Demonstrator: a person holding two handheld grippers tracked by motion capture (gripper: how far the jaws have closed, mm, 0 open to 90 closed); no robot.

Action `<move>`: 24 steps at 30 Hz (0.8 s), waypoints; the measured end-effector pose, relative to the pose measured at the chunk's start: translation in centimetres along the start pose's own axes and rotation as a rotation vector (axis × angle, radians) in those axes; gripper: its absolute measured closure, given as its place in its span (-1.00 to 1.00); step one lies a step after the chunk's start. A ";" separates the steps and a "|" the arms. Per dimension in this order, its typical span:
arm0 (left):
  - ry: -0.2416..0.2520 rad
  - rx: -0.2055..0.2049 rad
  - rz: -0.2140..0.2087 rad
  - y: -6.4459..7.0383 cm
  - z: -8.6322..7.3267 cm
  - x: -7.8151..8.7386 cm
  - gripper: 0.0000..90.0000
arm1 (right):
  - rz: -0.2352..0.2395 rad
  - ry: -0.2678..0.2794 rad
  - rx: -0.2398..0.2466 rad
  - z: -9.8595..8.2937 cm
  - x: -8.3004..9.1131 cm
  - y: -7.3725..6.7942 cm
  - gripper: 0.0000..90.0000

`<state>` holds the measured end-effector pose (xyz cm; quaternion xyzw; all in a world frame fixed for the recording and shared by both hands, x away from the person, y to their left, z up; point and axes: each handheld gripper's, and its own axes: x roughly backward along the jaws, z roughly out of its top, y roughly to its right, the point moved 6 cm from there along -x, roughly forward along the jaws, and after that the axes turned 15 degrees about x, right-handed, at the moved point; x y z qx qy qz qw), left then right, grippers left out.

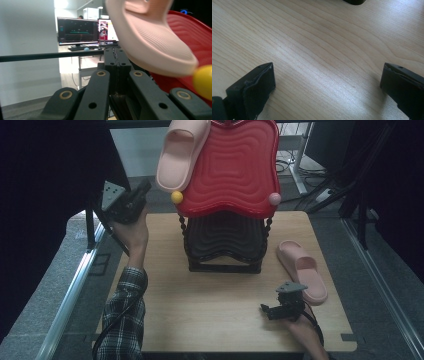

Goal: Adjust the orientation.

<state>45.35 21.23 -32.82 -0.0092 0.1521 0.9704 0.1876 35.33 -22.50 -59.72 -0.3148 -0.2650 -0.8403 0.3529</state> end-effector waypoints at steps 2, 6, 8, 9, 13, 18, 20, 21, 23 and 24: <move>-0.002 -0.010 -0.011 0.4 -0.3 0.0 0.99 | 0.000 0.000 0.000 0.0 0.0 0.0 -1.00; 0.005 -0.013 -0.019 1.1 -0.5 -0.3 1.00 | 0.000 0.000 0.001 0.0 0.0 0.0 -1.00; 0.004 -0.012 -0.018 1.2 -0.5 -0.5 0.99 | 0.000 0.000 0.000 0.0 0.0 0.0 -1.00; 0.002 -0.021 -0.014 1.2 -0.4 -0.6 1.00 | 0.000 0.000 0.000 0.0 0.0 0.0 -1.00; 0.007 0.002 -0.015 1.6 0.0 -1.0 1.00 | 0.000 0.000 0.000 0.0 0.0 0.0 -1.00; -0.014 -0.012 -0.024 1.9 0.1 -1.7 1.00 | 0.000 0.000 0.000 0.0 0.0 0.0 -1.00; -0.015 -0.012 -0.036 2.3 0.1 -2.0 1.00 | 0.000 0.000 0.000 0.0 0.0 0.0 -1.00; -0.018 -0.011 -0.038 2.5 0.1 -2.2 0.99 | 0.000 0.000 0.000 0.0 0.0 0.0 -1.00; -0.023 -0.007 -0.054 3.0 0.0 -2.6 1.00 | 0.000 0.000 0.000 0.0 0.0 0.0 -1.00; -0.029 -0.014 -0.059 3.2 0.0 -2.8 0.99 | 0.000 0.000 0.000 0.0 0.0 0.0 -1.00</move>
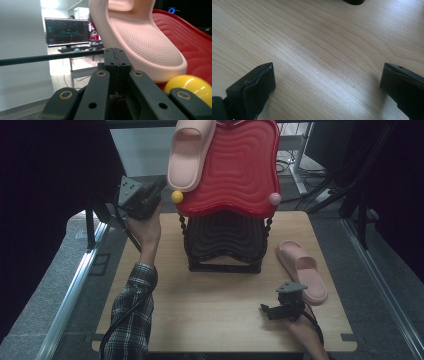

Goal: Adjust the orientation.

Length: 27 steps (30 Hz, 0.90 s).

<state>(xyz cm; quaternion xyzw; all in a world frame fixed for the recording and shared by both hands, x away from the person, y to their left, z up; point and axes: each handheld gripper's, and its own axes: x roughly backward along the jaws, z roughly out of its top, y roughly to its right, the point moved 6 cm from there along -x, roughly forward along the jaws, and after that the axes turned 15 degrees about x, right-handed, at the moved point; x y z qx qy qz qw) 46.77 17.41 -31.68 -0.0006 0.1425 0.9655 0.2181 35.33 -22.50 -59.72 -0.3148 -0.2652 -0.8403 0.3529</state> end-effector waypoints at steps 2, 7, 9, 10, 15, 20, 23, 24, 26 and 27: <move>-0.008 -0.007 -0.010 0.4 0.0 -0.4 1.00 | 0.000 0.000 0.000 0.0 0.0 0.0 -1.00; -0.052 -0.063 -0.004 0.8 0.1 -1.8 0.99 | 0.000 0.000 -0.001 0.0 0.0 0.0 -1.00; -0.058 -0.058 0.001 0.6 0.5 -2.3 0.99 | 0.001 0.001 0.000 0.0 0.0 0.0 -1.00; -0.062 -0.060 0.002 0.5 0.7 -2.6 0.99 | 0.000 0.000 -0.001 0.0 0.0 0.0 -1.00; -0.055 -0.043 -0.007 0.2 1.6 -3.4 0.99 | 0.000 0.000 -0.001 0.0 0.0 0.0 -1.00; -0.066 -0.092 -0.049 1.1 1.6 -3.8 0.99 | 0.000 0.000 -0.001 0.0 0.0 0.0 -1.00; -0.071 -0.105 -0.067 1.3 1.6 -3.8 0.99 | 0.000 0.000 -0.001 0.0 0.0 0.0 -1.00; -0.073 -0.107 -0.068 1.3 1.7 -3.8 0.99 | 0.001 0.001 -0.001 0.0 0.0 0.0 -1.00; -0.073 -0.109 -0.075 1.3 1.7 -3.8 0.99 | 0.001 0.001 -0.001 0.0 0.0 0.0 -1.00; -0.075 -0.116 -0.073 1.2 1.7 -3.8 0.99 | 0.000 0.000 -0.001 0.0 0.0 0.0 -1.00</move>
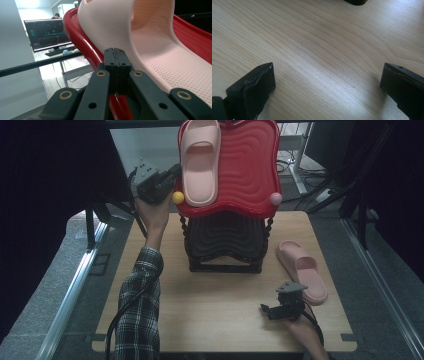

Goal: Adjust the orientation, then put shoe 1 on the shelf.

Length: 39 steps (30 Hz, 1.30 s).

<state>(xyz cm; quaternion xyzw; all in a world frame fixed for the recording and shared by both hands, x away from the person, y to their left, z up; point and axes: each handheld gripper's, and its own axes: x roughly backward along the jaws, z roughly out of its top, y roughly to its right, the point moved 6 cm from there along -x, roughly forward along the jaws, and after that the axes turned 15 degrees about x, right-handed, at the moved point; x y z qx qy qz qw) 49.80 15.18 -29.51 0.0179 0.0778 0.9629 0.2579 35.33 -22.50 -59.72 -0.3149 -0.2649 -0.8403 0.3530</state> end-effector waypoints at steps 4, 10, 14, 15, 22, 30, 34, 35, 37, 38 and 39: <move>0.015 0.016 0.002 -0.3 -0.2 0.2 0.98 | 0.000 0.000 0.000 0.0 0.0 0.0 -1.00; 0.029 0.056 0.025 -1.2 -0.9 1.0 0.88 | 0.000 0.001 0.000 0.0 0.0 0.0 -1.00; 0.037 0.081 0.042 -1.9 -1.8 1.8 0.72 | 0.000 0.000 0.001 0.0 0.0 0.0 -1.00; 0.040 0.086 0.050 -2.1 -2.0 2.0 0.65 | 0.000 0.000 0.001 0.0 0.0 0.0 -1.00; 0.035 0.117 0.118 -3.8 -4.1 3.3 0.13 | 0.000 0.000 0.000 0.0 0.0 0.0 -1.00; -0.044 0.149 0.178 -4.9 -7.3 4.3 -0.36 | 0.000 0.000 0.000 0.0 0.0 0.0 -1.00; -0.089 0.144 0.206 -5.0 -9.0 4.7 -0.58 | 0.000 -0.001 0.000 0.0 0.0 0.0 -1.00; -0.102 0.142 0.207 -5.0 -9.4 4.8 -0.60 | 0.000 -0.001 0.000 0.0 0.0 0.0 -1.00; -0.125 0.133 0.220 -5.0 -10.1 5.0 -0.66 | 0.000 -0.001 0.000 0.0 0.0 0.0 -1.00; -0.136 0.130 0.225 -4.9 -10.6 5.1 -0.70 | 0.000 -0.001 0.000 0.0 0.0 0.0 -1.00; -0.147 0.128 0.225 -4.9 -11.0 5.2 -0.72 | 0.000 -0.001 0.000 0.0 0.0 0.0 -1.00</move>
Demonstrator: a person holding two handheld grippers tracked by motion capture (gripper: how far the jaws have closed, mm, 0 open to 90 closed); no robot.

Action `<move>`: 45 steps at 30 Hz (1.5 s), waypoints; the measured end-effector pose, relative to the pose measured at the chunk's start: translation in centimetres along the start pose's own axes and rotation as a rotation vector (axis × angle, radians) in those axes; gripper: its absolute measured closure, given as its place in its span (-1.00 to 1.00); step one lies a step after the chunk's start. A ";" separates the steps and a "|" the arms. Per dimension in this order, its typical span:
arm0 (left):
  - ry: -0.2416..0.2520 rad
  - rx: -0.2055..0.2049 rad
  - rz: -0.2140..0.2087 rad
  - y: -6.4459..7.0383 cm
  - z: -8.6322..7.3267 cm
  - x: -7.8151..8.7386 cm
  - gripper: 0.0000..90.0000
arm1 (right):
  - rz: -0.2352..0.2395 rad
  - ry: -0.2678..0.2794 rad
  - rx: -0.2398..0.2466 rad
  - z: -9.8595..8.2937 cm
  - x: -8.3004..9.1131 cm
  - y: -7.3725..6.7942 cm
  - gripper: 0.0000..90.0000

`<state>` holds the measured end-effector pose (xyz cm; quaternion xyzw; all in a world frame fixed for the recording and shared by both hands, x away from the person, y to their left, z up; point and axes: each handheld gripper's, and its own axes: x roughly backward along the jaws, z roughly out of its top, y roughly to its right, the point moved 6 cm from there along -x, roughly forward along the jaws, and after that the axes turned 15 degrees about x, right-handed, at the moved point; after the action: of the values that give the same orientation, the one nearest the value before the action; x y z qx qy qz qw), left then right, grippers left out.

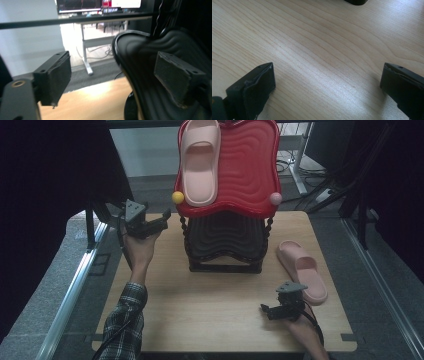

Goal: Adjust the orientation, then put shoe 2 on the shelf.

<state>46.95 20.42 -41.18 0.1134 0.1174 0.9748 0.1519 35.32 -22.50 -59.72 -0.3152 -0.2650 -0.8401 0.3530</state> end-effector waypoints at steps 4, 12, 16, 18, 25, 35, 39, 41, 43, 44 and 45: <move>-0.047 -0.002 0.011 -0.3 -2.0 0.2 -0.77 | 0.000 0.000 0.000 0.0 0.0 0.0 -1.00; -0.135 0.007 0.020 -0.9 -6.1 1.0 -0.83 | 0.001 -0.005 0.000 0.0 0.0 0.0 -1.00; -0.174 0.014 0.019 -1.1 -8.1 1.6 -0.85 | 0.001 -0.006 -0.001 0.0 0.0 0.0 -1.00; -0.195 0.015 0.018 -1.1 -9.1 1.9 -0.87 | 0.002 -0.006 -0.002 0.0 0.0 0.0 -1.00; -0.270 0.026 0.023 -1.4 -12.7 2.9 -0.89 | 0.007 -0.003 0.010 0.0 0.0 -0.2 -1.00; -0.390 0.028 0.016 -1.3 -17.1 4.3 -0.91 | 0.011 0.025 0.055 1.0 1.3 -0.1 -1.00; -0.449 0.010 0.020 -1.0 -19.4 5.0 -0.91 | -0.007 0.039 0.037 1.4 2.3 0.4 -1.00; -0.486 0.006 0.020 -1.0 -20.4 5.3 -0.91 | -0.018 0.038 0.024 1.5 2.8 0.7 -1.00; -0.525 -0.008 0.025 -1.0 -21.1 5.6 -0.91 | -0.040 0.034 0.027 1.4 3.3 1.1 -1.00; -0.538 -0.014 0.032 -1.1 -21.3 5.7 -0.91 | -0.047 0.039 0.016 1.5 3.5 1.4 -1.00; -0.543 -0.014 0.038 -1.1 -21.4 5.8 -0.91 | -0.050 0.043 0.002 1.4 3.7 1.7 -1.00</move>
<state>36.37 19.18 -60.68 0.3719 0.0633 0.9122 0.1602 35.02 -24.18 -55.73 -0.2899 -0.2659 -0.8551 0.3376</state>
